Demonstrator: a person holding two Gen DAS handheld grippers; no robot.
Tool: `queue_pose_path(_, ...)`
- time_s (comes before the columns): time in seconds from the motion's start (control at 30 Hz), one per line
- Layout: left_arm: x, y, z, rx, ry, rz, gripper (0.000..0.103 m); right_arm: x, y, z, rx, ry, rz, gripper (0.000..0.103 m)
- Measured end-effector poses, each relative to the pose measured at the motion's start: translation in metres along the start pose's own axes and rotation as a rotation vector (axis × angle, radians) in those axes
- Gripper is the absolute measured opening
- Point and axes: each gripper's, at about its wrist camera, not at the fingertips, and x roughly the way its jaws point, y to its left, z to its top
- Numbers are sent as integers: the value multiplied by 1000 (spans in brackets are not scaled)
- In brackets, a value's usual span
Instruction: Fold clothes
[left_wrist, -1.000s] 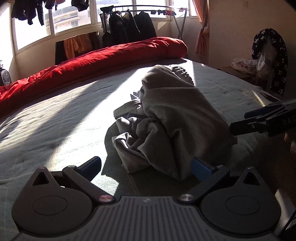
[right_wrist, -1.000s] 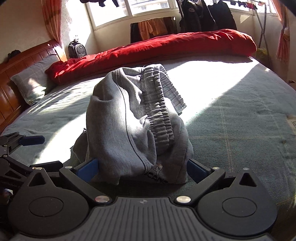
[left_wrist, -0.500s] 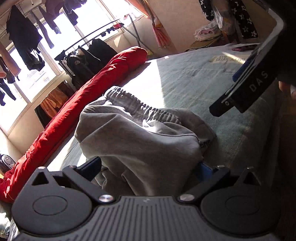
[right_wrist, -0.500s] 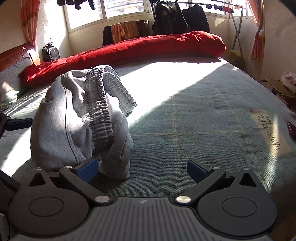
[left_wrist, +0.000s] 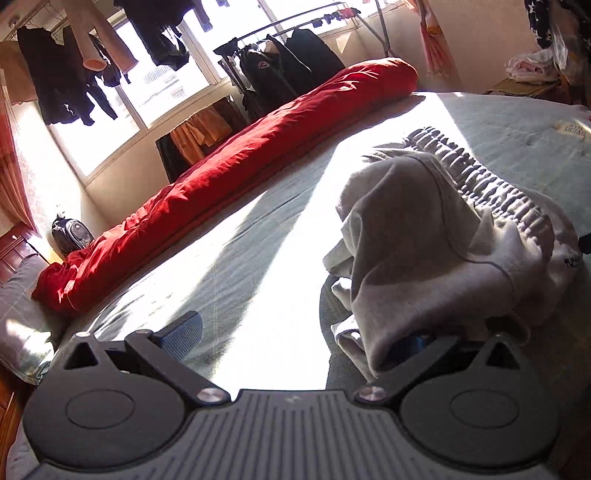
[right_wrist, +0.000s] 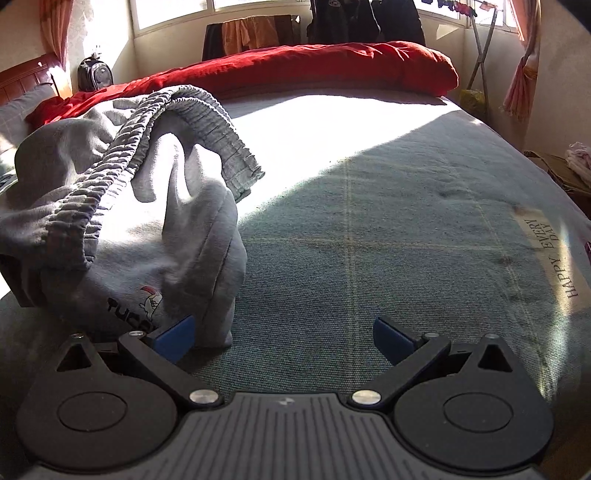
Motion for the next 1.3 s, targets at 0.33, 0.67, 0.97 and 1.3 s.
queue_pose_path(0.33, -14, 14, -22, -44, 1, -110, 103, 17, -4, -10, 14, 45, 12, 103)
queue_pose_path(0.67, -76, -24, -10, 182, -120, -196, 102, 17, 6, -7, -30, 92, -48, 103)
queue_pose_path(0.97, -63, -125, -13, 785, -212, -52, 84, -36, 12, 5, -5, -20, 76, 103)
queue_pose_path(1.3, -29, -162, -6, 985, -186, 54, 43, -51, -4, -7, 52, -44, 92, 103)
